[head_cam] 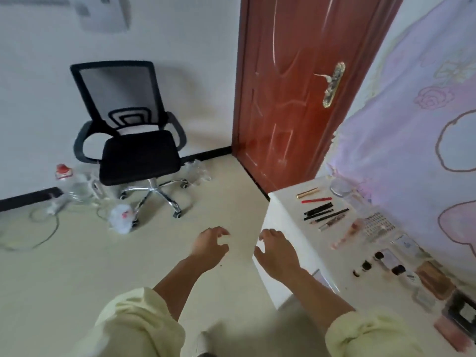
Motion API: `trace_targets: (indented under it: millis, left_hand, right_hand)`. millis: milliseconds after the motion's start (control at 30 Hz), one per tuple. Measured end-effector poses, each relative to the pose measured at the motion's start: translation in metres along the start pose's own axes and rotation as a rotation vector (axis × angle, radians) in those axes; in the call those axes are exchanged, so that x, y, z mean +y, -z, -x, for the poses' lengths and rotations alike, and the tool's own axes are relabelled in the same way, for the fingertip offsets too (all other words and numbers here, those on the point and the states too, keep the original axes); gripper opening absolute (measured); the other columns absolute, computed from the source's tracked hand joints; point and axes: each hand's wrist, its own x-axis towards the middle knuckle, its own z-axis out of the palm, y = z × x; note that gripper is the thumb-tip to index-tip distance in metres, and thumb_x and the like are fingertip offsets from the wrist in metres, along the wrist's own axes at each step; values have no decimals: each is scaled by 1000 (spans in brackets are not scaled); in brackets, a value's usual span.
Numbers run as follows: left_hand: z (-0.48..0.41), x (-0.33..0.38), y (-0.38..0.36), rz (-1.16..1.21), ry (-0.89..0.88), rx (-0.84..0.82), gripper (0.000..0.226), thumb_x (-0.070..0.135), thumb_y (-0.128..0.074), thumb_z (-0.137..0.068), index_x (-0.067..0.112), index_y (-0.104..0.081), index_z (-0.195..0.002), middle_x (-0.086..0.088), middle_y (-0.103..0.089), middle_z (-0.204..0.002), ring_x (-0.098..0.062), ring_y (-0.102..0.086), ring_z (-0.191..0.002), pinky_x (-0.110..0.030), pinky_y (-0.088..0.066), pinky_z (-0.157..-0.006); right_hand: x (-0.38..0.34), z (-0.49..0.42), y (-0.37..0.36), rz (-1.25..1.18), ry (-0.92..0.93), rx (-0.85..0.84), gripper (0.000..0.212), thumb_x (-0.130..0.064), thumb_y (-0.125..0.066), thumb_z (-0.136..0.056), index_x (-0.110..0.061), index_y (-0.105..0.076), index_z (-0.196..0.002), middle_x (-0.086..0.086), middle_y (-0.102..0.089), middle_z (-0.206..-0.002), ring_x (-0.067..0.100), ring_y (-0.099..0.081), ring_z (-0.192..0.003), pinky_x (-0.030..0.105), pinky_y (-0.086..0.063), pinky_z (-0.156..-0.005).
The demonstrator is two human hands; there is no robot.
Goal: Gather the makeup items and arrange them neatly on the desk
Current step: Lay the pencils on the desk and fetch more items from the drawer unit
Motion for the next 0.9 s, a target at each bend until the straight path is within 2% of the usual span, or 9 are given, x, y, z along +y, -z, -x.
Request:
trace_targets:
  millis: [300, 400, 567, 633, 733, 900]
  left_hand:
    - [88, -134, 134, 62, 215, 267, 36, 11, -61, -87, 17, -62, -122, -5, -59, -128, -21, -54, -120, -24, -41, -94]
    - [122, -187, 189, 47, 269, 354, 37, 14, -60, -88, 20, -61, -124, -4, -58, -130, -21, -56, -117, -22, -42, -89]
    - [191, -281, 286, -18, 360, 493, 36, 14, -60, -88, 20, -62, -123, -8, -60, -126, -23, -57, -115, -29, -45, -93]
    - [223, -318, 323, -48, 402, 545, 36, 13, -59, -89, 19, -61, -124, -9, -59, -127, -23, -55, -116, -29, -44, -95]
    - [259, -362, 367, -68, 461, 601, 36, 11, -57, -90, 16, -60, -125, -9, -57, -130, -24, -50, -122, -30, -39, -98]
    - [313, -427, 442, -103, 558, 731, 38, 13, -57, -89, 17, -59, -126, -9, -57, -125, -24, -54, -116, -28, -40, -93]
  right_hand:
    - [-201, -26, -39, 21, 338, -116, 28, -30, -49, -95, -11, -52, -116, 3, -55, -122, 21, -47, -117, 35, -42, -91]
    - [-285, -34, -57, 35, 437, -131, 28, -30, -50, -95, -11, -52, -116, 3, -54, -123, 22, -47, -118, 34, -42, -90]
    - [-440, -31, -88, 6, 592, -163, 26, -24, -49, -91, -11, -55, -114, 3, -53, -121, 26, -52, -113, 34, -43, -83]
    - [-502, -24, -102, 5, 666, -177, 24, -26, -49, -91, -12, -54, -110, 4, -55, -119, 25, -51, -113, 34, -44, -86]
    - [-577, -14, -116, 17, 770, -201, 28, -30, -48, -94, -11, -52, -115, 4, -54, -123, 24, -48, -115, 36, -43, -89]
    - [-702, -2, -133, 12, 924, -241, 30, -28, -48, -95, -10, -50, -119, 6, -52, -126, 25, -48, -116, 36, -45, -89]
